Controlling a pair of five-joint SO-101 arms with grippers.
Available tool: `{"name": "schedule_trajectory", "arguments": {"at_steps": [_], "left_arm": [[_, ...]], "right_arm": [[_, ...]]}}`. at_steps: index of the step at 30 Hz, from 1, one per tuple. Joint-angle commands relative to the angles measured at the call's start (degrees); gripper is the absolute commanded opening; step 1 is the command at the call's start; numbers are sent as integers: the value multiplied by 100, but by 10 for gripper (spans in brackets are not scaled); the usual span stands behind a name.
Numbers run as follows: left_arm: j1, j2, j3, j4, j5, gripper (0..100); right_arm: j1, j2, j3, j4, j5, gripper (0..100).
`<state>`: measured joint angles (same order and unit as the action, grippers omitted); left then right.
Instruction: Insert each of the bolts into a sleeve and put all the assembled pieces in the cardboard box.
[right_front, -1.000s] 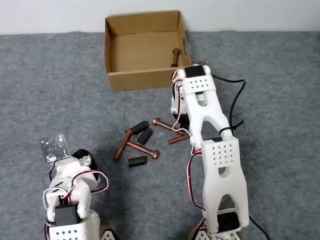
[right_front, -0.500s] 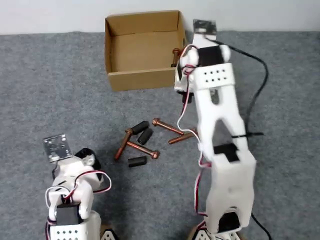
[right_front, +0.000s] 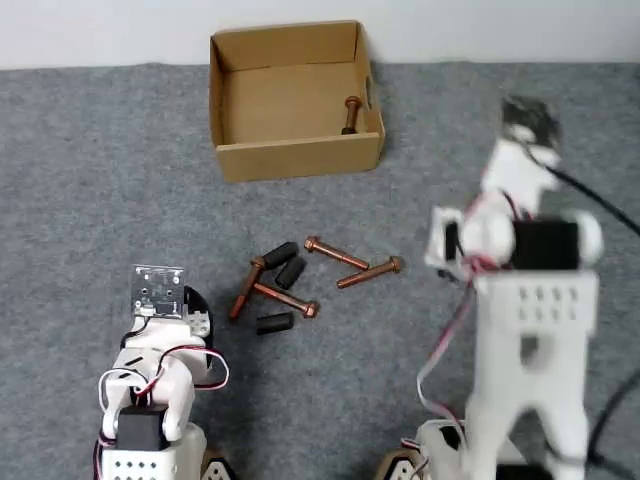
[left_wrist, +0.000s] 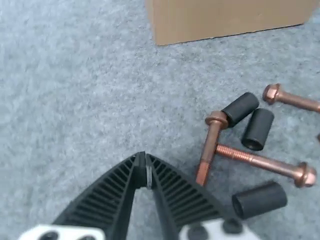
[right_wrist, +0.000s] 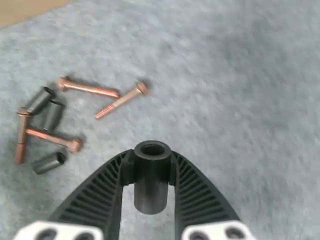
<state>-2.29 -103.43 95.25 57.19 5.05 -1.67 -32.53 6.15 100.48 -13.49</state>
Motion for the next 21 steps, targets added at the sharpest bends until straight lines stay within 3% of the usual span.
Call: {"name": "schedule_trajectory", "arguments": {"at_steps": [1, 9, 14, 21], "left_arm": [[281, 0, -549, -114, -105, 5], [765, 396, -1165, -105, -105, 5], [905, 2066, -2396, 114, -79, 5], [1960, 4686, -4119, 519, -79, 5]], "right_arm": [[347, -1059, 747, 189, 44, 8], [804, -2774, 2145, 189, 79, 8], [1112, -3925, 2752, 31, 79, 8], [1121, -4998, 3516, -365, 53, 8]]}}
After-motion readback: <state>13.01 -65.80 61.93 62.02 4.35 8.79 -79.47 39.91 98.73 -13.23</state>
